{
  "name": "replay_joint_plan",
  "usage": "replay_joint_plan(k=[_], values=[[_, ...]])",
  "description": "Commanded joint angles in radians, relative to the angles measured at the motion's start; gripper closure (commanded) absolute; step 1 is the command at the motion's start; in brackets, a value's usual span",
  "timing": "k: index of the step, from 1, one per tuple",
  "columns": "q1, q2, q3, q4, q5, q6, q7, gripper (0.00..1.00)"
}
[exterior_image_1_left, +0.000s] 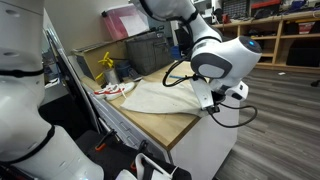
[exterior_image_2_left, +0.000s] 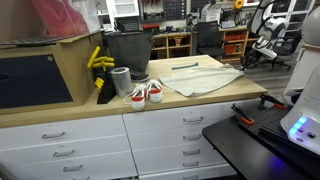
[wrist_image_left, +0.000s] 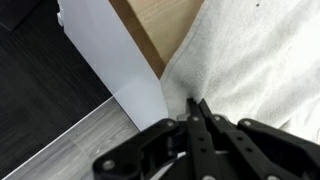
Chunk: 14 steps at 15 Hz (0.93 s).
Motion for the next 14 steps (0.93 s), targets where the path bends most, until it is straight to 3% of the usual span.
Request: replay_joint_plan(k=[1,8,14], values=[[0.047,-0.117,-0.003,-0.092,-0.004,0.036,-0.025,0.99],[0.148,-0.279,-0.009,-0.225,-0.028,0.094,-0.049,0.99],[0.222,-0.35,0.002,-0.372,-0.112,0.201,-0.086,0.99]])
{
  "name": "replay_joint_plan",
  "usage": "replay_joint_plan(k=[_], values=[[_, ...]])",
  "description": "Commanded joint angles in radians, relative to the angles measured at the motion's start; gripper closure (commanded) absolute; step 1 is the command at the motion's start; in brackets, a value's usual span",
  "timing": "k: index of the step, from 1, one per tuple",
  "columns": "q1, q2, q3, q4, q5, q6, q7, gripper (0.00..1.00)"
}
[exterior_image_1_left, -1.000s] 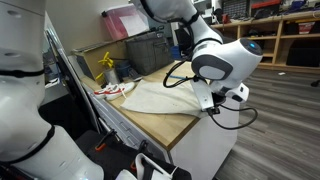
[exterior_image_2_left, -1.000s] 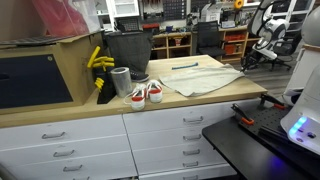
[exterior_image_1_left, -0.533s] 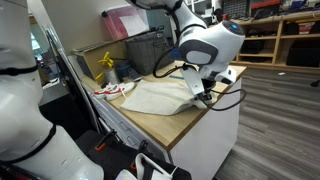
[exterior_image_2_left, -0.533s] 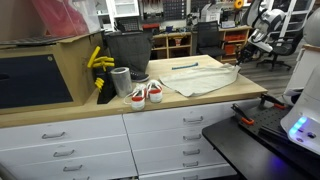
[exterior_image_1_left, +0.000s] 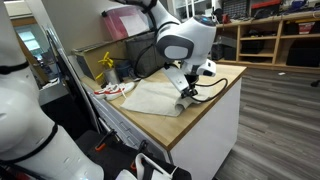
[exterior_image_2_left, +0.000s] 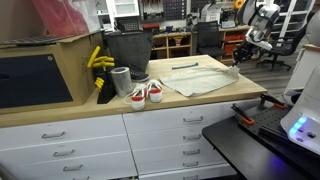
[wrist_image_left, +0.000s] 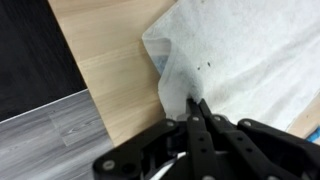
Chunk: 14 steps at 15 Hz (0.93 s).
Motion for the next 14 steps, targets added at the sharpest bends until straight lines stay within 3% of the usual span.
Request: replay_joint_plan(k=[1,5,12,13,14], values=[[0.045,-0.06,0.006,-0.119,-0.043,0.091,-0.022,0.99],[0.072,-0.057,0.032,-0.174,-0.053,0.166,-0.01,0.99],[0.087,-0.038,0.118,-0.17,0.252,0.21,-0.021,0.99],[0.079,-0.033,0.137,-0.174,0.271,0.228,-0.025,0.75],[0.08,-0.031,0.143,-0.175,0.295,0.24,-0.034,0.71]])
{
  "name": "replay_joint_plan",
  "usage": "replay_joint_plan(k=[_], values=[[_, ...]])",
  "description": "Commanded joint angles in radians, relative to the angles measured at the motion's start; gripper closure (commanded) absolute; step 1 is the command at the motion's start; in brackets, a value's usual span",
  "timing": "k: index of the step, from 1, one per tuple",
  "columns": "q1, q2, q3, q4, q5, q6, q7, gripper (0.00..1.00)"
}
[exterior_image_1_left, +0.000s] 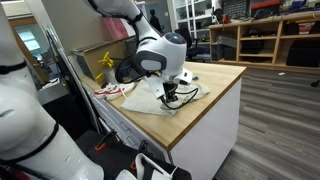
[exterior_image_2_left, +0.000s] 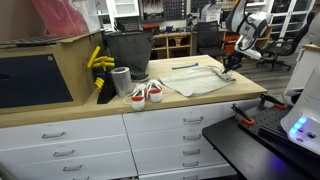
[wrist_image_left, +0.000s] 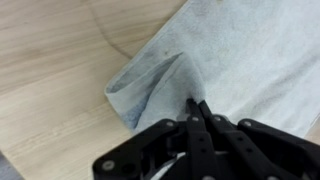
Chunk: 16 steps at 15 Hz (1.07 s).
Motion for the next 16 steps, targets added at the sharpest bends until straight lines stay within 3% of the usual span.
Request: replay_joint_plan(k=[1,3,6,8,9,12,16], values=[[0.002,-0.006,0.032,-0.02,0.103,0.063,-0.041,0.66],[-0.01,-0.001,0.034,-0.017,0.122,0.079,-0.065,0.51],[-0.043,0.011,-0.01,0.003,0.065,0.057,-0.079,0.29],[-0.07,0.017,-0.064,0.024,-0.022,0.01,-0.036,0.14],[-0.064,0.021,-0.123,0.041,-0.095,-0.033,-0.005,0.05],[-0.111,0.033,-0.2,0.103,-0.248,-0.17,0.036,0.0],[-0.172,0.087,-0.212,0.167,-0.245,-0.299,-0.007,0.0]])
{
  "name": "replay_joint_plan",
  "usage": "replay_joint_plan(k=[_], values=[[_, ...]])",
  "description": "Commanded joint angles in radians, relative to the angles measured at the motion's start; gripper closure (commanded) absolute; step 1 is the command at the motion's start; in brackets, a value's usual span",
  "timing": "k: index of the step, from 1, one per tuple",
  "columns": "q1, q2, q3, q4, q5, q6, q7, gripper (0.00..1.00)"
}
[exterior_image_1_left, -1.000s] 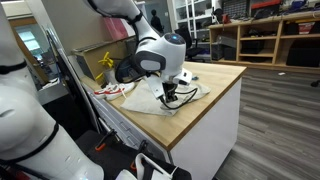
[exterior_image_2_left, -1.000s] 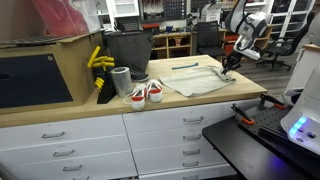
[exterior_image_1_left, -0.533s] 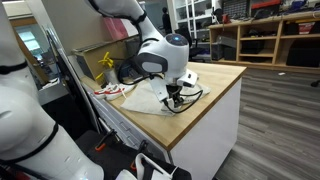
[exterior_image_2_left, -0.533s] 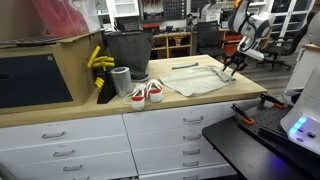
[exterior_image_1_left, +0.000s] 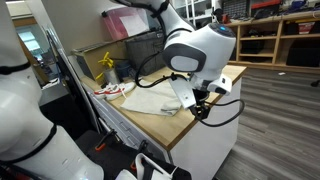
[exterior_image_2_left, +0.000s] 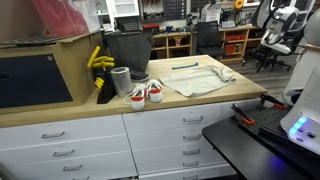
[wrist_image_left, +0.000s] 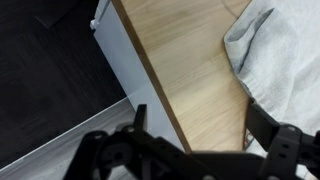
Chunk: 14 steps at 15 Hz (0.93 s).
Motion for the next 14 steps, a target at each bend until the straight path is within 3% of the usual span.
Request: replay_joint_plan(k=[1,7,14], values=[[-0.033,0.065,0.008,0.066,0.005,-0.109,-0.019,0.0],[-0.056,0.146,0.036,0.118,0.046,-0.252,-0.015,0.0],[-0.045,0.135,0.054,0.121,0.125,-0.297,-0.078,0.0]])
